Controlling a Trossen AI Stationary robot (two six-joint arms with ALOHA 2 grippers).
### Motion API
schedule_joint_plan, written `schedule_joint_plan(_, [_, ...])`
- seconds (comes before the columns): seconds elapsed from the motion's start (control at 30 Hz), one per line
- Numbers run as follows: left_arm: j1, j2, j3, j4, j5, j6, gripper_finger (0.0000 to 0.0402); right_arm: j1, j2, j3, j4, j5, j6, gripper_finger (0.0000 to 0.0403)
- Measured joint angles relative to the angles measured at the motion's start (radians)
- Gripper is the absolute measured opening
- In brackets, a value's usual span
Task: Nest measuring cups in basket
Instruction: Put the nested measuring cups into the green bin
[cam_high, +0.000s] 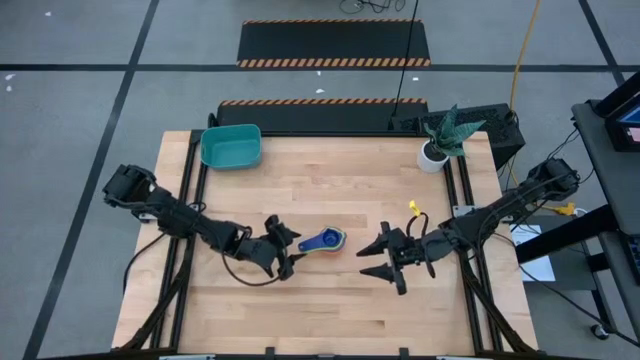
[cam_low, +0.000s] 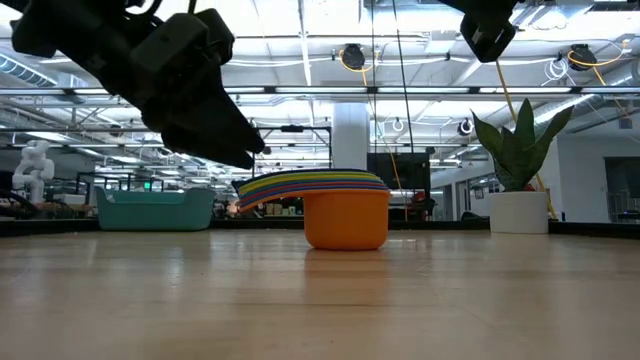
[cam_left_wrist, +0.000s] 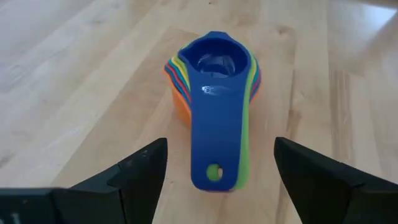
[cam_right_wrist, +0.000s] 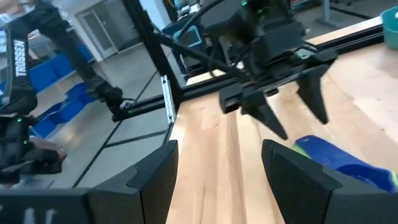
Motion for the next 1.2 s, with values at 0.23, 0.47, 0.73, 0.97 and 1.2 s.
schedule_joint_plan(0.23, [0.031,0.000,0.000,-0.007,0.008,0.000,0.0352,-0.001,0.000,0.000,-0.008,-0.024,-0.023,0.0226])
schedule_joint_plan(0.47, [0.045,0.085,0.001,0.096,0.024,-0.002,0.0391,-0.001,0.000,0.000,-0.021,-0.024,-0.029,0.0226])
schedule_joint_plan(0.73, [0.044,0.207,0.022,0.163,0.043,-0.006,0.0359,-0.001,0.000,0.000,-0.029,-0.024,-0.029,0.0226])
schedule_joint_plan(0.97, [0.070,0.222,0.029,0.151,0.090,-0.045,0.0294,-0.001,0.000,0.000,-0.029,-0.024,-0.029,0.0226])
schedule_joint_plan(1.2, [0.069,0.222,0.029,0.137,0.094,-0.046,0.0208,-0.001,0.000,0.000,-0.031,-0.025,-0.029,0.0226])
